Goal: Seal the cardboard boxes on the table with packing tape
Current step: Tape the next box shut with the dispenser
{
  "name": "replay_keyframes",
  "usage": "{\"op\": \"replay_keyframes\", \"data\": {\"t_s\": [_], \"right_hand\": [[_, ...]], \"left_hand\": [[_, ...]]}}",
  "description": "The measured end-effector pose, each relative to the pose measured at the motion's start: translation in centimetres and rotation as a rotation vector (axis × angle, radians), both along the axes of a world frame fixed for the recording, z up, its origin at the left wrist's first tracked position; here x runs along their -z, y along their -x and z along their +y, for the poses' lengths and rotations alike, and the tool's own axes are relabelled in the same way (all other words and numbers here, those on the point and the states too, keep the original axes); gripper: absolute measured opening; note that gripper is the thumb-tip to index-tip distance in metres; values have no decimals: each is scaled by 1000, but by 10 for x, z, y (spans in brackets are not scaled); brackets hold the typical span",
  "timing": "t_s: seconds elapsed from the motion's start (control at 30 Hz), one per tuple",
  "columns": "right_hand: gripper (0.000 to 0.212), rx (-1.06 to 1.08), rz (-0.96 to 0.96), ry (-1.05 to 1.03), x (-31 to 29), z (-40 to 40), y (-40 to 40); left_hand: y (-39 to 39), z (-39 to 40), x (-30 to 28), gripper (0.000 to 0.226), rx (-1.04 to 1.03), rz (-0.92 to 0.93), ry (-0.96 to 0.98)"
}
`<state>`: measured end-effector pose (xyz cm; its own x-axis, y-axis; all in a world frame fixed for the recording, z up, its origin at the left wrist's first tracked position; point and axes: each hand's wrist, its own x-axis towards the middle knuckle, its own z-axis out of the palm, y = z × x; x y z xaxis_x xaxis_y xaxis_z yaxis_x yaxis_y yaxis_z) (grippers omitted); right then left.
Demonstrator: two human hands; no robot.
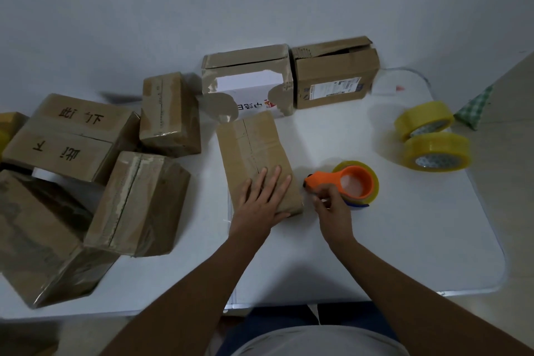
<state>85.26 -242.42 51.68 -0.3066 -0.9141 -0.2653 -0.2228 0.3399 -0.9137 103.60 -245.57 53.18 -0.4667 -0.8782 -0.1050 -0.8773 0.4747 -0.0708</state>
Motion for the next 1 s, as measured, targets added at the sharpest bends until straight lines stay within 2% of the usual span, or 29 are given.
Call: {"op": "replay_keyframes", "data": {"t_s": [0.17, 0.3, 0.37, 0.47, 0.53, 0.73, 0.87, 1.0], "right_hand": [[8, -94, -13, 4, 5, -12, -16], [10, -198, 99, -36, 8, -16, -15], [20, -267, 169, -69, 6, -17, -12], [38, -207, 150, -61, -3, -4, -11], [37, -151, 105, -56, -12, 9, -16], [41, -285, 125, -33, -18, 10, -20], [55, -502, 155, -107, -18, -3, -9], [61, -724, 271, 0, -26, -18, 11]], "left_hand": [[0, 2, 0, 75, 12, -10, -21], [-2, 3, 1, 78, -3, 0, -3], [-1, 3, 1, 79, 3, 3, -5], [-2, 3, 3, 80, 6, 10, -4], [-1, 2, 3, 80, 3, 4, 11], [-1, 2, 3, 77, 0, 16, 46], [1, 2, 1, 74, 1, 29, 55], [-1, 2, -1, 77, -3, 22, 30]]}}
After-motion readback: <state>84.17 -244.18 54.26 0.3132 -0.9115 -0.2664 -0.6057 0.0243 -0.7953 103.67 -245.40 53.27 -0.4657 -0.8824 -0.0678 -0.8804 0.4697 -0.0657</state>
